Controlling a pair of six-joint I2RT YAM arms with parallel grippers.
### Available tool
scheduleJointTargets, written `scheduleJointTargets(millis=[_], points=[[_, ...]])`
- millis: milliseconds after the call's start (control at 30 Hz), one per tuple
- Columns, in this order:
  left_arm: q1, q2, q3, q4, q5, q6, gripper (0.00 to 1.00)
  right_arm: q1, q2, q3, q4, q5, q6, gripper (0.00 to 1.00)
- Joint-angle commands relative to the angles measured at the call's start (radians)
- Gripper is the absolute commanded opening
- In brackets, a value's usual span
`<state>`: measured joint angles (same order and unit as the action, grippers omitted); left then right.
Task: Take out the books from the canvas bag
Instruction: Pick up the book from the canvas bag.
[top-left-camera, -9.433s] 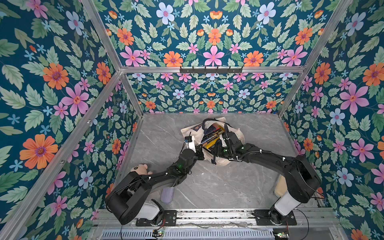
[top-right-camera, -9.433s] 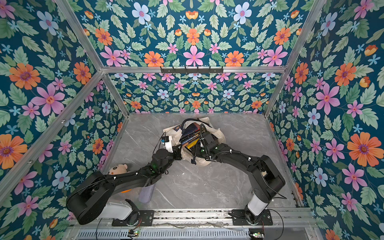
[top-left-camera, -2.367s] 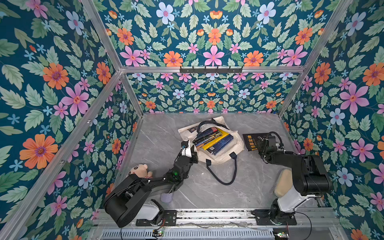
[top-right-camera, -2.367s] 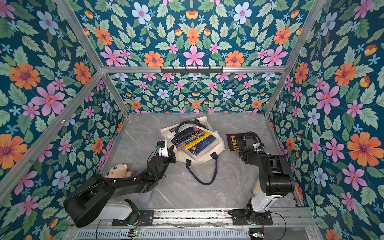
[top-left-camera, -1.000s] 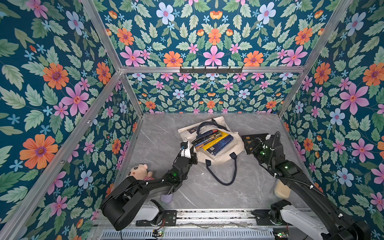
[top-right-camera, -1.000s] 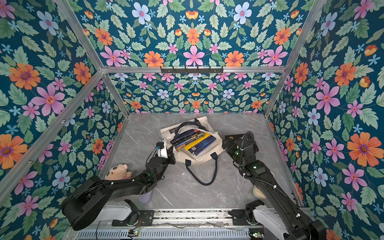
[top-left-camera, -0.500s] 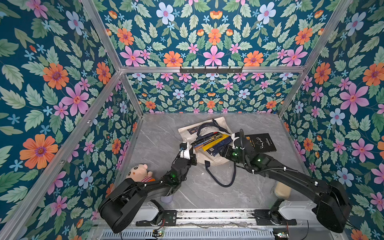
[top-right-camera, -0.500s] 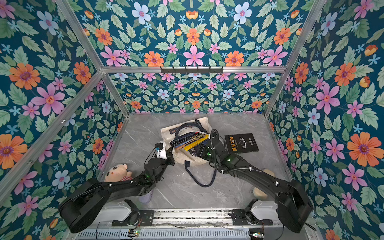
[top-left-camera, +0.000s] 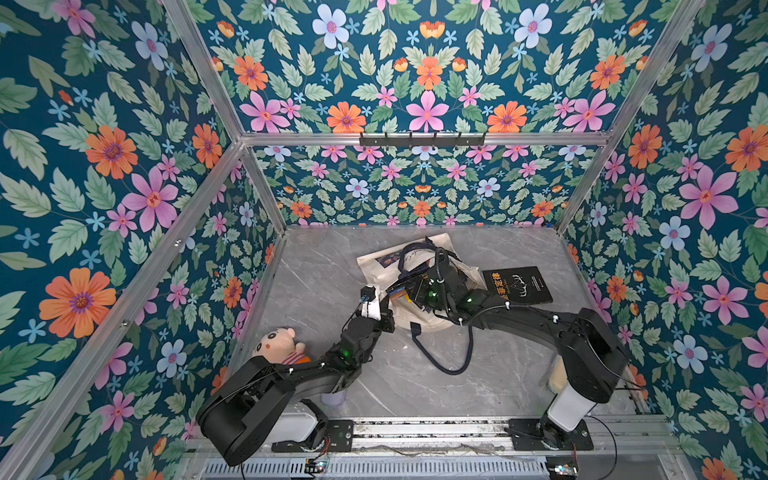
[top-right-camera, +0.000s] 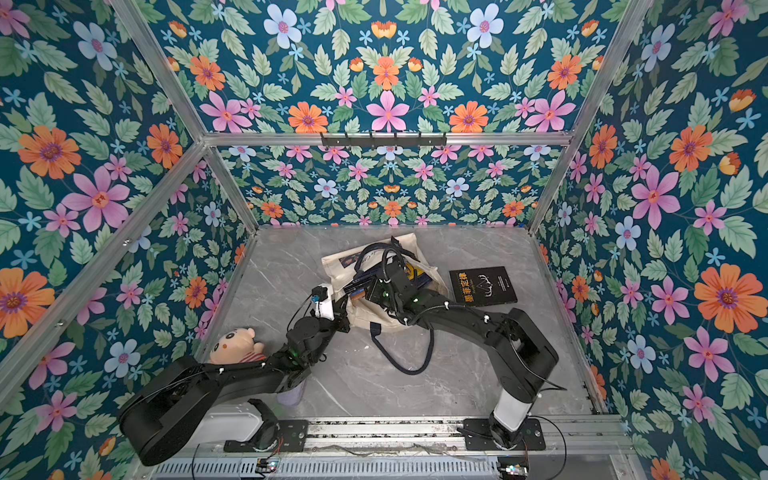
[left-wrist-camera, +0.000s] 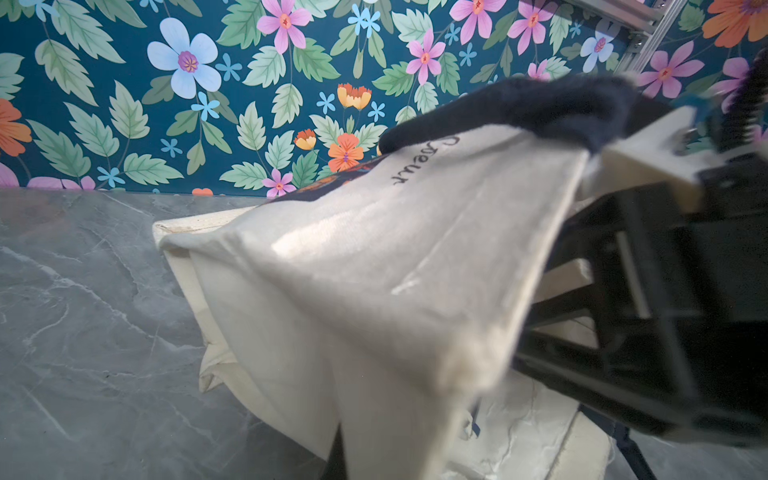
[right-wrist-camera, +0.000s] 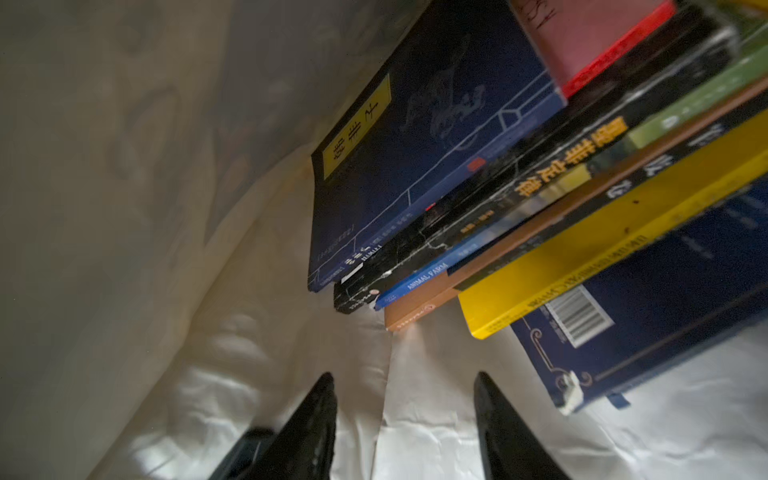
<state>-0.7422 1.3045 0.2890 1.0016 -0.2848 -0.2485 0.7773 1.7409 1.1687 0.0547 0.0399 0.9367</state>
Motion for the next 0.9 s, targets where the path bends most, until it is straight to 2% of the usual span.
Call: scheduleJointTargets(millis=[0, 500, 867], points=[[0.0, -0.004, -0.001, 0.09, 0.04, 0.021, 0.0, -0.006, 0.053, 0.051, 0.053, 0.025, -0.003, 0.48], [0.0, -0.005, -0.001, 0.097, 0.064, 0.015, 0.0, -0.042, 0.184, 0.156, 0.104, 0.101, -0.004, 0.39], [0.0, 0.008, 0.004, 0.1, 0.078, 0.014, 0.0, -0.043, 0.216, 0.19, 0.15, 0.167, -0.036, 0.33]])
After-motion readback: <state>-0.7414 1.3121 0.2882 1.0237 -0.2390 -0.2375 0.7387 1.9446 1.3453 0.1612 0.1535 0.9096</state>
